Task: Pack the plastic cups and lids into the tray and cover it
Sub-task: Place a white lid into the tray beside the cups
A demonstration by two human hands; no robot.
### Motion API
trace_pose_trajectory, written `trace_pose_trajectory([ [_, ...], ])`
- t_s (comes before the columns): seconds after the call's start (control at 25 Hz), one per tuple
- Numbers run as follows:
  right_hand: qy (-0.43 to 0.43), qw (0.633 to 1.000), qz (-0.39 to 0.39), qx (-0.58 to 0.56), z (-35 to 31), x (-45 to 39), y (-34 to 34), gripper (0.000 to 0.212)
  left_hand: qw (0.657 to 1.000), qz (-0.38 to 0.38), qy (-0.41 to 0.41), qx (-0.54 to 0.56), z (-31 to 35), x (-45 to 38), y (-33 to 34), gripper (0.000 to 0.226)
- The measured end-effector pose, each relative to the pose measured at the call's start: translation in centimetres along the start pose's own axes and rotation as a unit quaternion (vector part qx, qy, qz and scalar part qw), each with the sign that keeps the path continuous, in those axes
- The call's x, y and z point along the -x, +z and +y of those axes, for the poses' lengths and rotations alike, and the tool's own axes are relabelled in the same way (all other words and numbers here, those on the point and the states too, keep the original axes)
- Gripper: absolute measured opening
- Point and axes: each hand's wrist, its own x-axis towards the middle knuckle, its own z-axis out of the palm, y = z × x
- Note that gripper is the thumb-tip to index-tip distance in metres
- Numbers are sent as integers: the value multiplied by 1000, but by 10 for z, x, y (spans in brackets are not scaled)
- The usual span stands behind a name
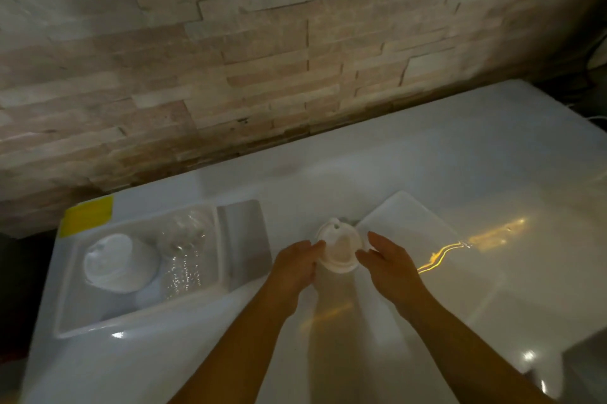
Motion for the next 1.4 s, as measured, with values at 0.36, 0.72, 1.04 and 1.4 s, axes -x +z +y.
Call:
trace_pose_trajectory([
  [0.36,-25,993,-82,80,1,-12,6,36,996,34,-41,74,-15,-16,2,23],
  [0.72,-15,997,-61,34,-8,-25,8,17,998,40,-21,46,-14,-24,1,29],
  [1.04,-29,988,-138,-67,-18,1,18,45,987,36,85,134,-45,11,-28,45],
  [1.4,-117,968,-212,-67,-61,58,59,51,945,7,169,281,-60,63,-84,59],
])
